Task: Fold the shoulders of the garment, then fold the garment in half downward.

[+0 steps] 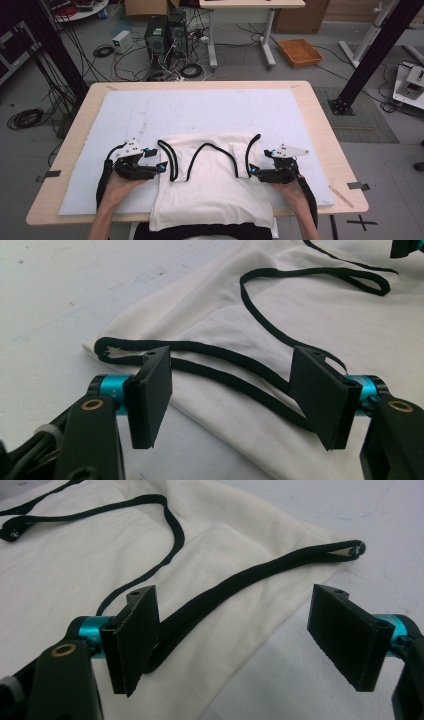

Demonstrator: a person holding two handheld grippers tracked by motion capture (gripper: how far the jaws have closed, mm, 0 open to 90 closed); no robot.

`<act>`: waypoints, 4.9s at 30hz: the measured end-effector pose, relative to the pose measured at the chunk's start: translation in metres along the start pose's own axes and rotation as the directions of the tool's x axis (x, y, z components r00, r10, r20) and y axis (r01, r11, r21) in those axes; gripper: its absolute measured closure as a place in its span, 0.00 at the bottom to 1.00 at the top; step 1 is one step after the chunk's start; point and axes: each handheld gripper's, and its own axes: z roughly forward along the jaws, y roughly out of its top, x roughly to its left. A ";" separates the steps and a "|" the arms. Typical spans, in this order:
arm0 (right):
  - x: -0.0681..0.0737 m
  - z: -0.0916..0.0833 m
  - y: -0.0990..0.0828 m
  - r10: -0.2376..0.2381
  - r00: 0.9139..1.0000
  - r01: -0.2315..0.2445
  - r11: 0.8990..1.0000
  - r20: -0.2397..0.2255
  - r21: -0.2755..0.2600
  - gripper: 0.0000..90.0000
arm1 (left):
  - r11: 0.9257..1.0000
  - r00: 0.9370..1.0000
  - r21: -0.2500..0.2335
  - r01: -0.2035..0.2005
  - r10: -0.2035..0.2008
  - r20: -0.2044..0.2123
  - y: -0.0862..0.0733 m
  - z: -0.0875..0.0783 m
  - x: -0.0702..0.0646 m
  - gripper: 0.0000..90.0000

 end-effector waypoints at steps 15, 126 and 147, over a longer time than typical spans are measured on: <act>-0.003 -0.006 -0.001 -0.003 1.000 0.003 1.000 0.020 0.003 0.27 | 1.000 1.000 0.026 0.007 -0.007 -0.012 0.000 0.001 0.004 0.41; -0.070 0.056 0.069 0.078 0.991 -0.088 0.992 0.108 0.088 0.38 | 0.988 0.992 0.135 0.078 -0.064 -0.105 0.017 0.060 0.062 0.89; -0.072 0.082 0.056 0.009 0.993 -0.036 0.973 0.121 0.228 0.59 | 0.988 0.993 0.134 0.077 -0.063 -0.105 0.017 0.060 0.062 0.89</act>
